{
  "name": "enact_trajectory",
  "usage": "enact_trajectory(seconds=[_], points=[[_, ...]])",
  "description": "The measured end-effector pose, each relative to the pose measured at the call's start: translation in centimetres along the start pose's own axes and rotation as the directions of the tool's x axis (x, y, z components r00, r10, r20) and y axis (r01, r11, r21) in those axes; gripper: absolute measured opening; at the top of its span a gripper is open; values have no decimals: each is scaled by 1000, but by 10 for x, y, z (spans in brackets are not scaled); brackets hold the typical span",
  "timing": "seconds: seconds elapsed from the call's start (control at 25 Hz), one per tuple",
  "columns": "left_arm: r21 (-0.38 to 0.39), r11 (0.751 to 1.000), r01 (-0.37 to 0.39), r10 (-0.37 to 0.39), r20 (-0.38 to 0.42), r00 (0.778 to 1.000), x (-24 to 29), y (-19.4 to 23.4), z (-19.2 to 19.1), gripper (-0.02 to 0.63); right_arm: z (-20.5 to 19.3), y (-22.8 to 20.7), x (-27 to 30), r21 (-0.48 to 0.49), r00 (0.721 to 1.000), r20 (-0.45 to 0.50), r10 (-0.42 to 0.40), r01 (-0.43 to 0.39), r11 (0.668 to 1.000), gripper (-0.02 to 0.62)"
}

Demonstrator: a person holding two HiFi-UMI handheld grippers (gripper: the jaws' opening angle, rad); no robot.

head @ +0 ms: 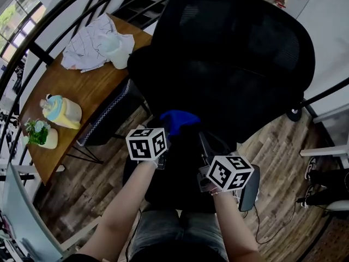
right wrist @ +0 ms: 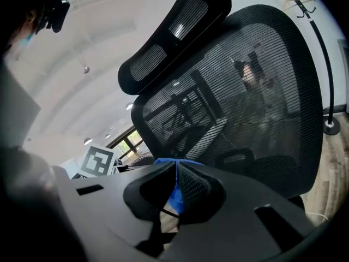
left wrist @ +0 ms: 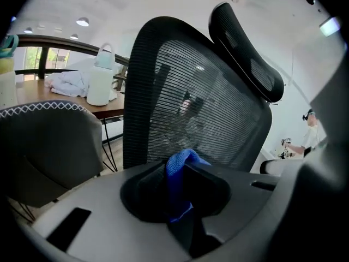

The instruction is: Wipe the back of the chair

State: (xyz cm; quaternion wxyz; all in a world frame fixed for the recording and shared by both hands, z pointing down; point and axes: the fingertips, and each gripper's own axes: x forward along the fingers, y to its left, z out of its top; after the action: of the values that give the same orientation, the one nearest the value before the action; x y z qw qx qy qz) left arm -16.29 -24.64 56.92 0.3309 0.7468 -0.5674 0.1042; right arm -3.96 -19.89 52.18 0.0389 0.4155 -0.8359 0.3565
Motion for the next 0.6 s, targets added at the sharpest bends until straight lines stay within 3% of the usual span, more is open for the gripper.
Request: enact_trajectory(seconds=[0.6], points=[[-65,991,-115,118,42,992,-31,73,10,66,-20,30,21,-29,997,-56,49,-51,998,29]])
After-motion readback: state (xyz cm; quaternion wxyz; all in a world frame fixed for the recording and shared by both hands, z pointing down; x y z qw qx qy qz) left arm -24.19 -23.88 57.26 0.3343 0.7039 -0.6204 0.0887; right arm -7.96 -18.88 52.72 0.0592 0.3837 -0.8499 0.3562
